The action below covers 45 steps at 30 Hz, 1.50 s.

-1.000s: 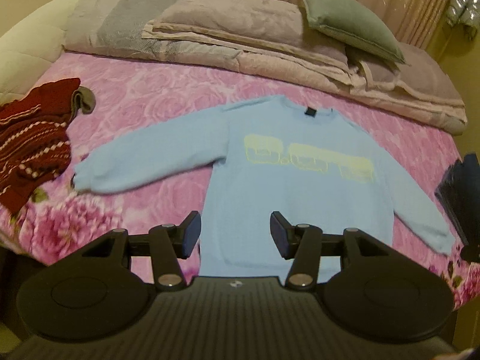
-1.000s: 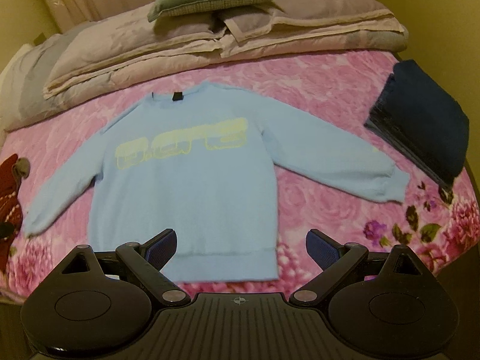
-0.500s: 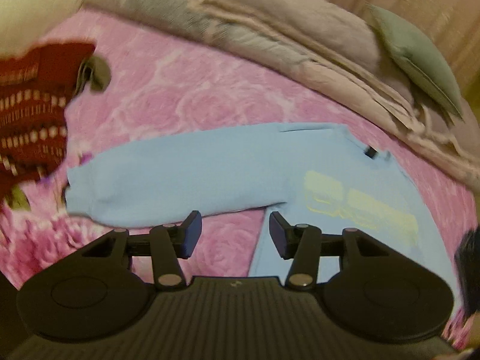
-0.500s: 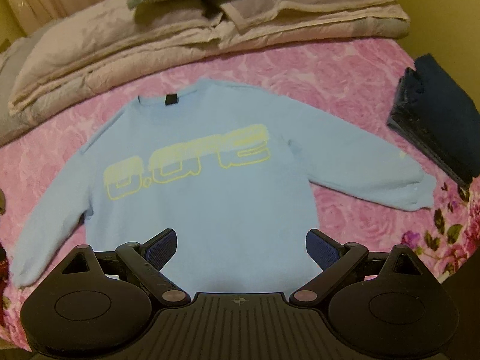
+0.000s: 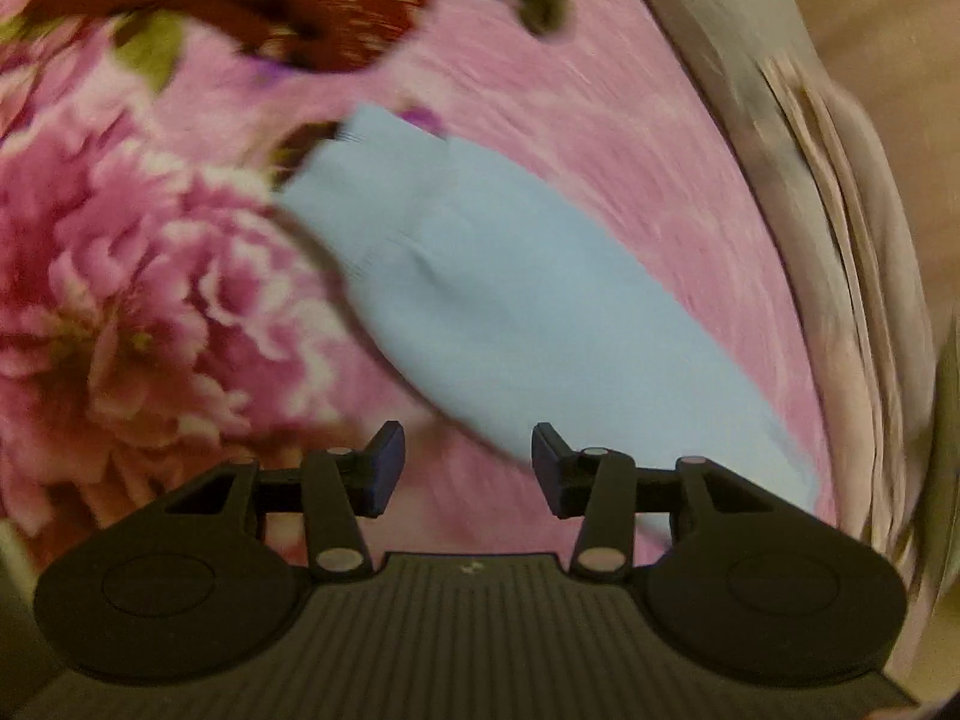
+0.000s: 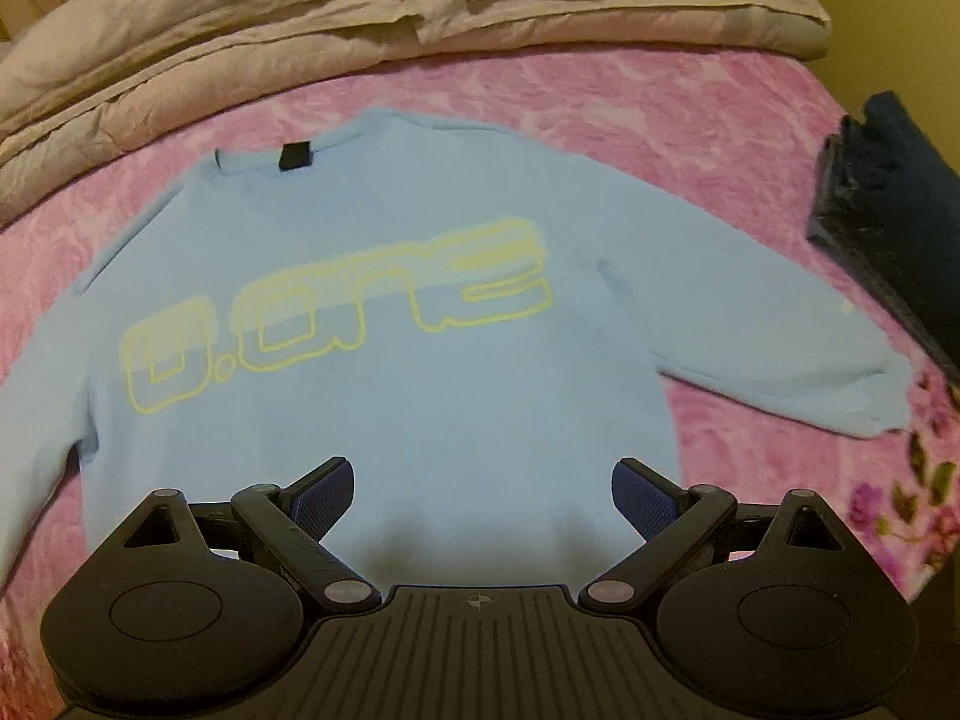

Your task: Fold clothes

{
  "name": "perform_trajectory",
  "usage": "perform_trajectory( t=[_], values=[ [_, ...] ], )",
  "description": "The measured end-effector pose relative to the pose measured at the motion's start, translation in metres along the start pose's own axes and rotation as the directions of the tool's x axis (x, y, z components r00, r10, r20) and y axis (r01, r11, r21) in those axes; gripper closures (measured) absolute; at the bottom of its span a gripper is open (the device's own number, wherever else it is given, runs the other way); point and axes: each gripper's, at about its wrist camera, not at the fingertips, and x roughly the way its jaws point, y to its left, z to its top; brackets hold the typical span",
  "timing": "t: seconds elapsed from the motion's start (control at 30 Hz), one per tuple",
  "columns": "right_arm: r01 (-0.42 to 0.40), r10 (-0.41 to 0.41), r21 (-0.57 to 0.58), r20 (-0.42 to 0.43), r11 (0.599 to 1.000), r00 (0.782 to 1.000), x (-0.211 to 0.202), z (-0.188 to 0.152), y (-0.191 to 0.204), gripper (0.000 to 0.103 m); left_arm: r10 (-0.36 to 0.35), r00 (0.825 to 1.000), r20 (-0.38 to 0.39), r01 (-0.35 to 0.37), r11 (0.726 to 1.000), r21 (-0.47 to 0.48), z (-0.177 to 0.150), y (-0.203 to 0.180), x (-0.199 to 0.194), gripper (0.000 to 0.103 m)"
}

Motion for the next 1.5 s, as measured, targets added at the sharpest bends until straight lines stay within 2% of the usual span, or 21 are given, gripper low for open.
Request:
perform_trajectory(
  t=[0.2,0.37,0.43,0.5,0.6,0.67,0.77,0.83,0.87,0.93,1.0,1.03,1.07,1.13,1.17,1.2,1.27,1.33,1.4,1.5],
  values=[
    [-0.008,0.008,-0.005,-0.003,1.0,1.0,0.035,-0.003,0.001,0.008,-0.054,0.991,0.121,0.077,0.98,-0.186,0.001,0.032,0.023,0.063],
    [0.014,-0.014,0.022,-0.013,1.0,1.0,0.048,-0.007,-0.024,0.008,-0.075,0.976,0.204,0.114,0.976,-0.187,0.0,0.029,0.028,0.062],
    [0.031,-0.03,0.042,-0.015,0.999,0.999,0.051,-0.007,-0.038,0.008,-0.064,0.975,0.211,0.1,0.982,-0.162,0.001,0.025,0.028,0.065],
    [0.041,-0.041,0.066,-0.014,0.997,0.999,0.053,-0.006,-0.052,0.008,-0.047,0.977,0.209,0.075,0.989,-0.131,0.004,0.021,0.03,0.091],
    [0.055,-0.056,0.099,0.0,0.994,0.998,0.049,-0.006,-0.071,0.008,-0.021,0.978,0.21,0.033,0.998,-0.054,0.009,0.014,0.03,0.099],
    [0.065,-0.066,0.122,0.003,0.99,0.998,0.046,-0.005,-0.085,0.008,-0.021,0.965,0.261,0.01,0.999,0.042,0.011,-0.007,0.019,0.1],
    [0.081,-0.082,0.163,0.003,0.983,0.997,0.041,-0.005,-0.105,0.008,-0.103,0.927,0.36,0.022,0.975,0.221,0.009,-0.058,-0.003,0.101],
    [0.085,-0.088,0.192,0.008,0.978,0.996,0.039,-0.005,-0.118,0.008,-0.208,0.901,0.381,0.066,0.933,0.355,-0.001,-0.101,-0.019,0.101],
    [0.086,-0.09,0.206,0.011,0.975,0.996,0.037,-0.004,-0.124,0.008,-0.275,0.888,0.367,0.103,0.899,0.425,-0.012,-0.124,-0.027,0.101],
    [0.086,-0.093,0.23,0.02,0.969,0.995,0.035,-0.003,-0.135,0.008,-0.405,0.855,0.322,0.175,0.812,0.556,-0.035,-0.17,-0.041,0.101],
    [0.082,-0.094,0.249,0.034,0.965,0.995,0.033,0.0,-0.144,0.008,-0.538,0.813,0.223,0.282,0.698,0.658,-0.071,-0.21,-0.052,0.101],
    [0.08,-0.094,0.259,0.041,0.963,0.995,0.032,0.001,-0.148,0.008,-0.592,0.792,0.149,0.346,0.636,0.69,-0.094,-0.229,-0.052,0.101],
    [0.078,-0.094,0.268,0.048,0.96,0.994,0.031,0.002,-0.153,0.008,-0.619,0.784,0.049,0.406,0.57,0.715,-0.12,-0.243,-0.047,0.1],
    [0.073,-0.095,0.29,0.061,0.954,0.994,0.03,0.005,-0.16,0.008,-0.648,0.746,-0.154,0.525,0.429,0.735,-0.172,-0.272,-0.036,0.086],
    [0.071,-0.095,0.303,0.067,0.95,0.993,0.031,0.006,-0.163,0.008,-0.642,0.727,-0.243,0.57,0.366,0.736,-0.196,-0.283,-0.03,0.074],
    [0.068,-0.096,0.315,0.073,0.947,0.993,0.032,0.007,-0.167,0.008,-0.597,0.751,-0.281,0.559,0.349,0.752,-0.211,-0.281,-0.02,0.069],
    [0.058,-0.089,0.325,0.08,0.944,0.993,0.034,0.01,-0.17,0.008,-0.499,0.793,-0.35,0.541,0.311,0.781,-0.242,-0.277,0.0,0.069],
    [0.048,-0.082,0.334,0.086,0.941,0.993,0.037,0.012,-0.173,0.008,-0.391,0.825,-0.407,0.526,0.269,0.807,-0.273,-0.273,0.019,0.069],
    [0.024,-0.058,0.331,0.095,0.943,0.994,0.042,0.014,-0.173,0.008,-0.28,0.849,-0.447,0.511,0.227,0.829,-0.3,-0.268,0.038,0.069],
    [-0.063,0.026,0.346,0.109,0.936,0.994,0.053,0.016,-0.169,0.008,-0.195,0.907,-0.374,0.412,0.224,0.883,-0.287,-0.232,0.043,0.068]
  ],
)
